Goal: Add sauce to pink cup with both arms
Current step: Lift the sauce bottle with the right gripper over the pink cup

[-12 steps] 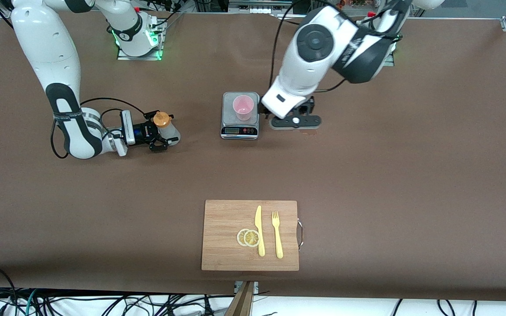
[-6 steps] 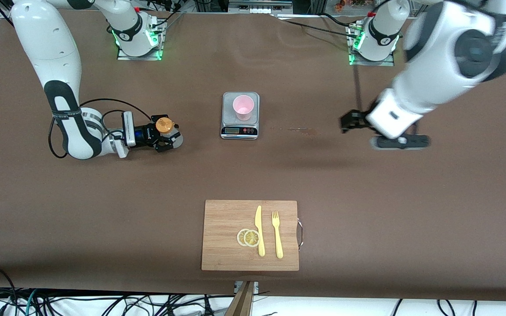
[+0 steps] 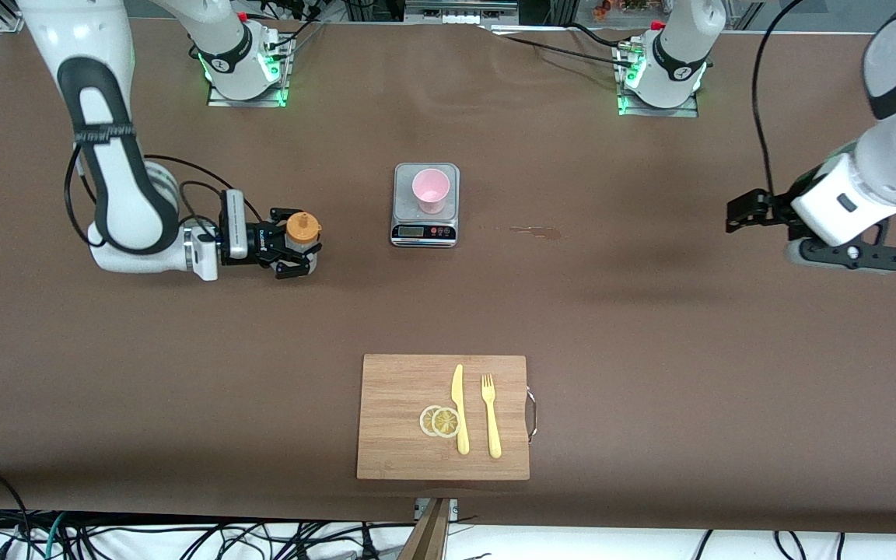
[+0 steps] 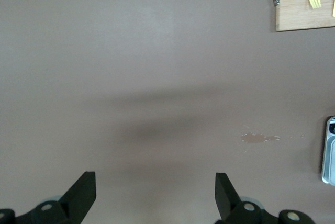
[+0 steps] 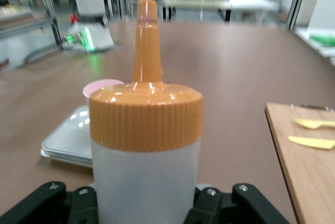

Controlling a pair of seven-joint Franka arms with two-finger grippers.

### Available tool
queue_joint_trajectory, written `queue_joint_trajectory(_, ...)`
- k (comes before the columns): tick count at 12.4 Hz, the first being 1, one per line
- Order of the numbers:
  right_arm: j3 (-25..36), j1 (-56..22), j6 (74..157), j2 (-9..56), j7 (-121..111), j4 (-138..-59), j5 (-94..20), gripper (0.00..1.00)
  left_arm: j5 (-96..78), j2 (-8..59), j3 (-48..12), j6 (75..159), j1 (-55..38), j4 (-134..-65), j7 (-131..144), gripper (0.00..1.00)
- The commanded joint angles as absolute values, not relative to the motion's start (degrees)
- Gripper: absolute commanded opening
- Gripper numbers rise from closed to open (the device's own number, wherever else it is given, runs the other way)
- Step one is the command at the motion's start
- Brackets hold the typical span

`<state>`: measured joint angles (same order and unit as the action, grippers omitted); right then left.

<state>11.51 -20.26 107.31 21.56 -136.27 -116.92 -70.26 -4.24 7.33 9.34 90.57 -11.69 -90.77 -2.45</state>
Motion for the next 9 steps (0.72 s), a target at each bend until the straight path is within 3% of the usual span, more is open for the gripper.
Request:
queue_joint_trajectory(1, 12.2, -29.2, 119.0, 16.6, -126.1, -119.8, -65.4, 0.10, -3.0, 5.1, 7.3, 88.3, -7.2, -91.0, -7.6, 1.00)
queue_joint_trajectory(5, 12.6, -40.0, 128.9, 13.6, -104.6, -120.9, -49.6, 0.10, -1.3, 5.1, 7.2, 87.3, -4.6, -90.9, -11.9, 1.00)
queue_joint_trajectory(9, 12.5, -47.0, 129.5, 11.1, -78.8, -121.7, -26.6, 0.10, -1.4, 6.9, 6.9, 85.6, -4.9, -87.5, -11.8, 1.00)
